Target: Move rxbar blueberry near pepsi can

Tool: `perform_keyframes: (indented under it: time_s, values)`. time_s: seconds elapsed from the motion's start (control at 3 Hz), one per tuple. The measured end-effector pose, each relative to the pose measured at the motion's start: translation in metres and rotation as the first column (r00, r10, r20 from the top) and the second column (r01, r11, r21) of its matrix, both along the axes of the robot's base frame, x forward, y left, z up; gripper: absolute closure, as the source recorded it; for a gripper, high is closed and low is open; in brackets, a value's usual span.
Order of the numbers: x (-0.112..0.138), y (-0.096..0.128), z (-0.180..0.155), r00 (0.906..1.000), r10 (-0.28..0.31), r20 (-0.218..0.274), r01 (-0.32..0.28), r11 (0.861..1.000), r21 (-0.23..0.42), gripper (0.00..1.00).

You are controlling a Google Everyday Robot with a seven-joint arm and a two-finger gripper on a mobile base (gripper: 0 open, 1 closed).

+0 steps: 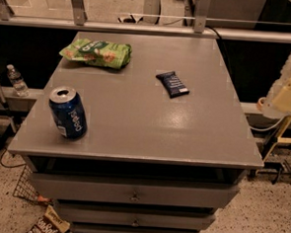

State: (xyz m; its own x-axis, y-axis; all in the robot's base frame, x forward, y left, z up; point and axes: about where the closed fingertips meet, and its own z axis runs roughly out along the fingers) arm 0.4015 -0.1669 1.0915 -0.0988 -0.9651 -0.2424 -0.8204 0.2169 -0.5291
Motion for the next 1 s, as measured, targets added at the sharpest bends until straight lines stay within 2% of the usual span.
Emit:
perform_keyframes:
  time_s: [0.33,0.67,1.0]
  values:
    - [0.000,0.000,0.000,1.0000,0.000,0.000,0.000,1.000,0.000,0.00]
    - [-0.005,0.004,0.000,0.9996,-0.027,0.010,0.026,0.996,0.088,0.00]
    - [0.036,0.019,-0.012,0.9992,-0.040,-0.004,0.039,0.958,0.286,0.00]
